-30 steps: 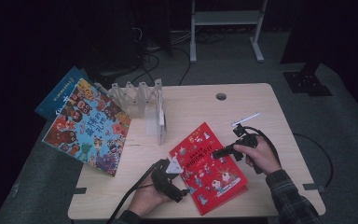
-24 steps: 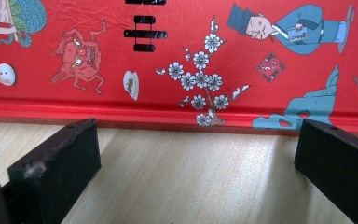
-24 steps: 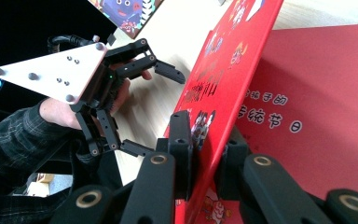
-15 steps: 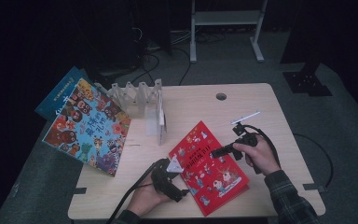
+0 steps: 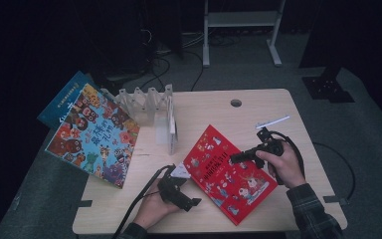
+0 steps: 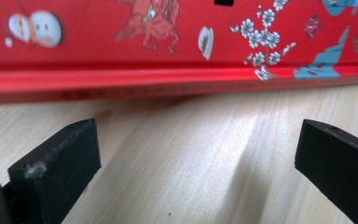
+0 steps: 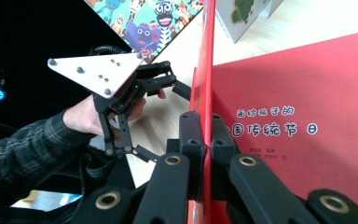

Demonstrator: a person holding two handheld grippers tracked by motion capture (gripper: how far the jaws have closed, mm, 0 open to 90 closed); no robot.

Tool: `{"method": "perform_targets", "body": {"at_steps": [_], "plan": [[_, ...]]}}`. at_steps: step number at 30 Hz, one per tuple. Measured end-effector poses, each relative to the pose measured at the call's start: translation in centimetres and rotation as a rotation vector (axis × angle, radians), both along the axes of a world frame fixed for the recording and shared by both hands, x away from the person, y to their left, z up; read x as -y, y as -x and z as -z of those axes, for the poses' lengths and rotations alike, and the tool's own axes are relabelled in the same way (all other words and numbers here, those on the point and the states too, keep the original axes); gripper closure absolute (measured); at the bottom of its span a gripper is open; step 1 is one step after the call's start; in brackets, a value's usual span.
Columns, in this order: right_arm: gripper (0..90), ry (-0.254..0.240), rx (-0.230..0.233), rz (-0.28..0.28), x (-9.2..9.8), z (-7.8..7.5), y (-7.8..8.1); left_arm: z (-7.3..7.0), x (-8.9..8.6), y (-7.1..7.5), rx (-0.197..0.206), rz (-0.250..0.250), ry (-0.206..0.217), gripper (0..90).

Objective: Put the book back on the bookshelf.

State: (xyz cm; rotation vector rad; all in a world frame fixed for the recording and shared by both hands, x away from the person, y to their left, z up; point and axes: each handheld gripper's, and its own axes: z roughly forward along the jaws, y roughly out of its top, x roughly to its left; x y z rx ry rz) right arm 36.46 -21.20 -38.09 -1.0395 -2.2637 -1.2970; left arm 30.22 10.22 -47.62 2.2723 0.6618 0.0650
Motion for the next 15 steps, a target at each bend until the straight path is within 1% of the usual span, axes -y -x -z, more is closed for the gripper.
{"method": "perform_targets", "body": {"at_steps": [4, 8, 10, 15], "plan": [[87.5, -0.001, 0.054, 0.008, 0.3, -0.8, 0.6, -0.3, -0.3, -0.1, -0.006, 0.001, 0.038, 0.0], [87.7, -0.013, 0.127, 0.032, 0.8, -1.8, 1.4, -0.6, -0.6, -0.2, -0.011, -0.008, 0.092, 0.0], [87.7, -0.023, 0.161, 0.047, 1.1, -2.2, 1.7, -0.8, -0.8, -0.3, -0.001, -0.012, 0.107, 0.0], [87.7, -0.051, 0.210, 0.057, 1.8, -3.1, 2.3, -1.7, -1.3, -0.7, 0.008, -0.019, 0.167, 0.0]]}}
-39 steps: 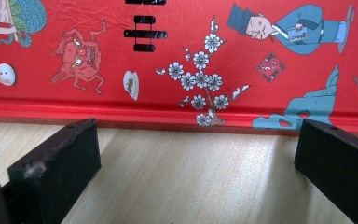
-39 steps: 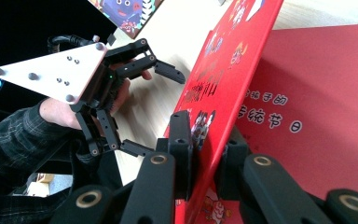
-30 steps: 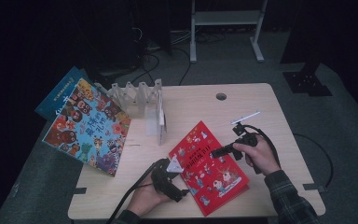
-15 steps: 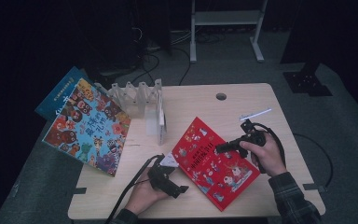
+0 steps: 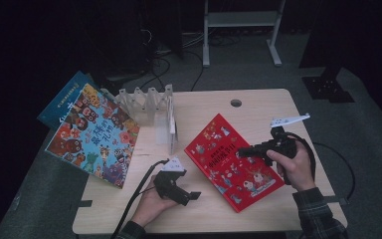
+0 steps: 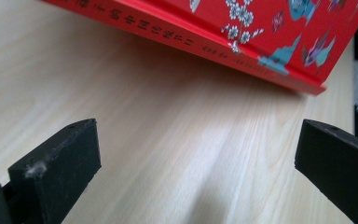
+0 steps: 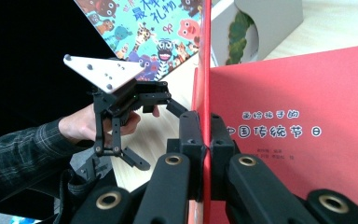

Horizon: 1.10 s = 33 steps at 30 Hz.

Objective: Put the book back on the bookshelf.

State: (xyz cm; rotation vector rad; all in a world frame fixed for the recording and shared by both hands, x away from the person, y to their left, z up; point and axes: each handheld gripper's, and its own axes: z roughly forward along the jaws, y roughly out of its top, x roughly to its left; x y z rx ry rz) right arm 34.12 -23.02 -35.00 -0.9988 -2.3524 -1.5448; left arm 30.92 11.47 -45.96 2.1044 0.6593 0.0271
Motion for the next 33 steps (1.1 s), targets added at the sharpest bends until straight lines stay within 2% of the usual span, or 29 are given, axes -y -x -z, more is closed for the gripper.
{"method": "perform_targets", "body": {"at_steps": [6, 8, 11, 15, 18, 21, 24, 27, 30, 33], "plan": [[87.7, -0.039, 0.059, 0.008, 0.8, -1.1, 0.8, -1.3, -0.2, -0.7, 0.010, -0.006, 0.084, 0.0], [87.7, -0.057, 0.069, 0.009, 1.1, -1.4, 1.1, -1.8, -0.1, -1.0, 0.020, -0.007, 0.102, 0.0], [87.7, -0.074, 0.081, 0.007, 1.4, -1.8, 1.2, -2.6, -0.1, -1.5, 0.023, -0.015, 0.164, 0.0], [87.7, -0.093, 0.091, -0.005, 1.5, -2.3, 1.4, -3.4, 0.4, -2.3, 0.032, -0.015, 0.220, 0.0], [87.7, -0.105, 0.101, -0.019, 1.4, -2.7, 1.5, -3.8, 1.0, -3.0, 0.035, -0.007, 0.238, 0.0], [87.8, -0.120, 0.116, -0.031, 1.2, -3.2, 1.7, -4.3, 1.3, -3.5, 0.043, -0.007, 0.283, 0.0], [87.7, -0.136, 0.126, -0.045, 1.0, -3.6, 1.8, -5.4, 0.9, -3.9, 0.060, -0.003, 0.367, 0.2], [87.7, -0.160, 0.138, -0.053, 0.9, -3.9, 1.9, -6.1, 0.5, -4.2, 0.064, -0.001, 0.399, 2.1], [87.7, -0.198, 0.141, -0.052, 1.3, -4.1, 1.8, -6.4, -0.2, -4.5, 0.052, 0.001, 0.466, 4.8], [87.7, -0.214, 0.145, -0.057, 1.1, -4.0, 1.8, -6.6, -0.7, -4.7, 0.052, -0.001, 0.492, 9.0]]}}
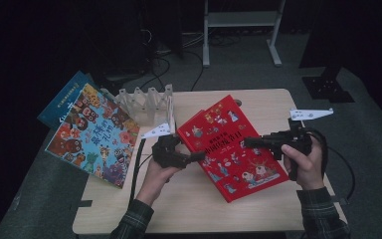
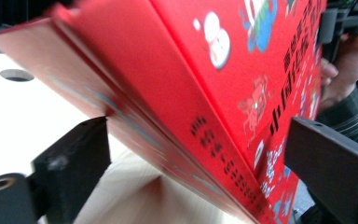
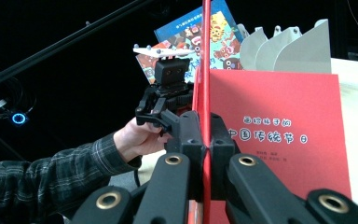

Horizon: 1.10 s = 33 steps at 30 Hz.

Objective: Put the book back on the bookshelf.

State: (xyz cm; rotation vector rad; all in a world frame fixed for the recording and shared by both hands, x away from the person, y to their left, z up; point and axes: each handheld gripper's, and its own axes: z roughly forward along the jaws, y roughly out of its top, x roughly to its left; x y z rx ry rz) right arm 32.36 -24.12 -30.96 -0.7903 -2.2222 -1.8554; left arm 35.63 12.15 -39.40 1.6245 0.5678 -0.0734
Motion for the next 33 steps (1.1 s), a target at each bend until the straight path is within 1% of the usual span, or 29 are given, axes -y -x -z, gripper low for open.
{"method": "perform_targets", "body": {"at_steps": [1, 2, 6, 8, 10, 13, 15, 16, 17, 18, 19, 21, 24, 27, 30, 33], "plan": [[87.7, 0.001, 0.003, -0.004, -0.1, 0.1, 0.0, 0.0, -0.2, 0.0, 0.001, 0.005, 0.013, 11.5], [87.7, -0.003, 0.002, -0.008, -0.3, 0.1, -0.1, 0.0, -0.3, -0.1, -0.002, 0.010, 0.036, 13.3], [87.7, -0.025, 0.001, -0.026, -0.7, 0.5, -0.2, -0.6, -0.7, 0.2, 0.038, 0.017, 0.078, 22.5], [87.7, -0.040, 0.001, -0.035, -0.8, 0.7, -0.2, -1.3, -0.9, 0.3, 0.058, 0.022, 0.083, 26.0], [87.7, -0.060, 0.009, -0.042, -0.9, 0.9, -0.2, -1.9, -1.3, 0.5, 0.076, 0.026, 0.103, 30.4], [87.7, -0.086, 0.012, -0.051, -0.9, 1.1, -0.2, -2.7, -1.7, 0.7, 0.094, 0.034, 0.121, 38.0], [87.7, -0.089, 0.018, -0.056, -1.1, 1.3, -0.3, -2.9, -1.9, 0.8, 0.106, 0.044, 0.122, 43.5], [87.7, -0.089, 0.011, -0.058, -1.1, 1.3, -0.3, -3.0, -1.9, 0.9, 0.114, 0.050, 0.125, 47.3], [87.7, -0.084, 0.012, -0.060, -1.2, 1.5, -0.4, -3.0, -2.0, 0.9, 0.115, 0.063, 0.137, 51.5], [87.7, -0.084, 0.013, -0.065, -1.2, 1.7, -0.5, -3.0, -2.1, 0.9, 0.113, 0.077, 0.164, 54.5], [87.6, -0.092, 0.008, -0.073, -1.2, 1.9, -0.6, -3.1, -2.2, 0.9, 0.112, 0.087, 0.176, 57.3], [87.6, -0.102, 0.003, -0.082, -1.1, 2.2, -0.6, -3.3, -2.3, 0.9, 0.117, 0.094, 0.166, 59.5], [86.5, -0.095, 0.000, -0.094, -1.1, 2.7, -0.7, -3.5, -2.5, 0.9, 0.115, 0.114, 0.166, 64.4], [84.6, -0.057, -0.005, -0.109, -1.5, 3.3, -0.7, -3.6, -2.6, 0.9, 0.113, 0.131, 0.192, 69.2], [82.5, -0.024, -0.005, -0.116, -1.8, 3.9, -0.8, -3.7, -2.7, 1.0, 0.119, 0.150, 0.211, 74.1], [81.2, -0.019, -0.008, -0.128, -1.8, 4.2, -0.9, -4.0, -2.7, 1.1, 0.123, 0.159, 0.209, 76.1]]}}
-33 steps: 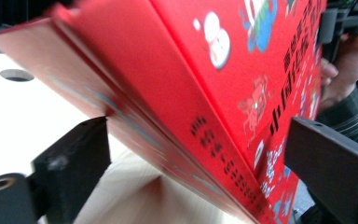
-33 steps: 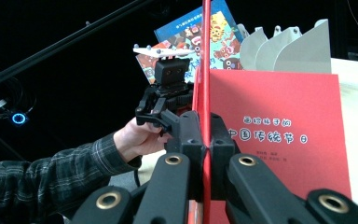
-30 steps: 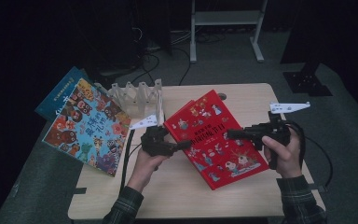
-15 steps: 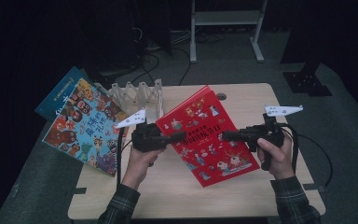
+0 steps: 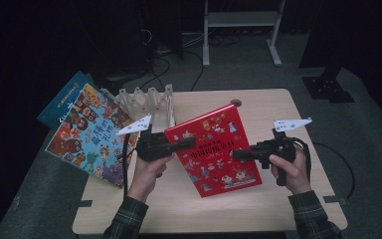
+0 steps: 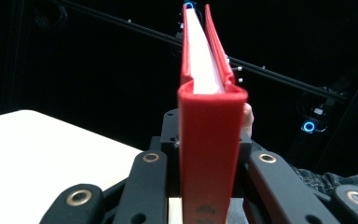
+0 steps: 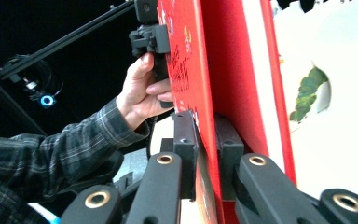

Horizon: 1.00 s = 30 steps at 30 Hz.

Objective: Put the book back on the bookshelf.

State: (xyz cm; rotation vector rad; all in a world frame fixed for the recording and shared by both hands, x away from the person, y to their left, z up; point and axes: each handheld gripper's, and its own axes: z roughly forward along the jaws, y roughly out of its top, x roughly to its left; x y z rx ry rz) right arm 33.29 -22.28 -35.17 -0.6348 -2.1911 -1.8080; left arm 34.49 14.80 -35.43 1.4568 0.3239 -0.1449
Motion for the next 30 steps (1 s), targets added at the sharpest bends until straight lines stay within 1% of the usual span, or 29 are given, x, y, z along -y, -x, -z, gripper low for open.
{"method": "perform_targets", "body": {"at_steps": [2, 6, 7, 8, 9, 11, 13, 17, 21, 26, 28, 30], "plan": [[80.0, 0.014, 0.002, -0.008, -0.1, 0.2, -0.1, -0.2, 0.0, 0.1, 0.008, 0.000, -0.009, 77.2], [77.0, 0.054, 0.017, -0.002, -0.4, 0.5, -0.3, -0.6, 0.0, 0.4, 0.033, -0.020, -0.048, 77.9], [76.4, 0.064, 0.019, 0.000, -0.5, 0.5, -0.3, -0.7, 0.1, 0.5, 0.046, -0.032, -0.064, 78.1], [76.4, 0.064, 0.019, 0.000, -0.5, 0.5, -0.3, -0.7, 0.1, 0.5, 0.046, -0.032, -0.064, 78.3], [75.4, 0.078, 0.025, 0.004, -0.6, 0.7, -0.4, -0.8, 0.1, 0.6, 0.048, -0.037, -0.072, 78.3], [74.7, 0.086, 0.026, 0.008, -0.7, 0.8, -0.5, -0.8, 0.1, 0.7, 0.054, -0.041, -0.083, 78.4], [74.1, 0.088, 0.032, 0.005, -0.8, 1.0, -0.6, -0.9, 0.1, 0.7, 0.059, -0.045, -0.097, 78.7], [71.9, 0.109, 0.034, 0.003, -0.9, 1.4, -0.6, -1.0, 0.3, 0.8, 0.067, -0.048, -0.129, 78.9], [69.3, 0.113, 0.047, -0.004, -0.9, 1.6, -0.6, -1.2, 0.5, 1.0, 0.079, -0.051, -0.139, 79.2], [67.5, 0.117, 0.061, -0.018, -0.7, 1.6, -0.5, -1.7, 0.7, 1.2, 0.103, -0.050, -0.165, 79.4], [66.5, 0.119, 0.062, -0.023, -0.6, 1.6, -0.5, -2.0, 0.7, 1.3, 0.113, -0.054, -0.175, 79.5], [66.2, 0.120, 0.059, -0.015, -0.4, 1.6, -0.5, -2.1, 0.6, 1.4, 0.116, -0.056, -0.177, 79.7]]}}
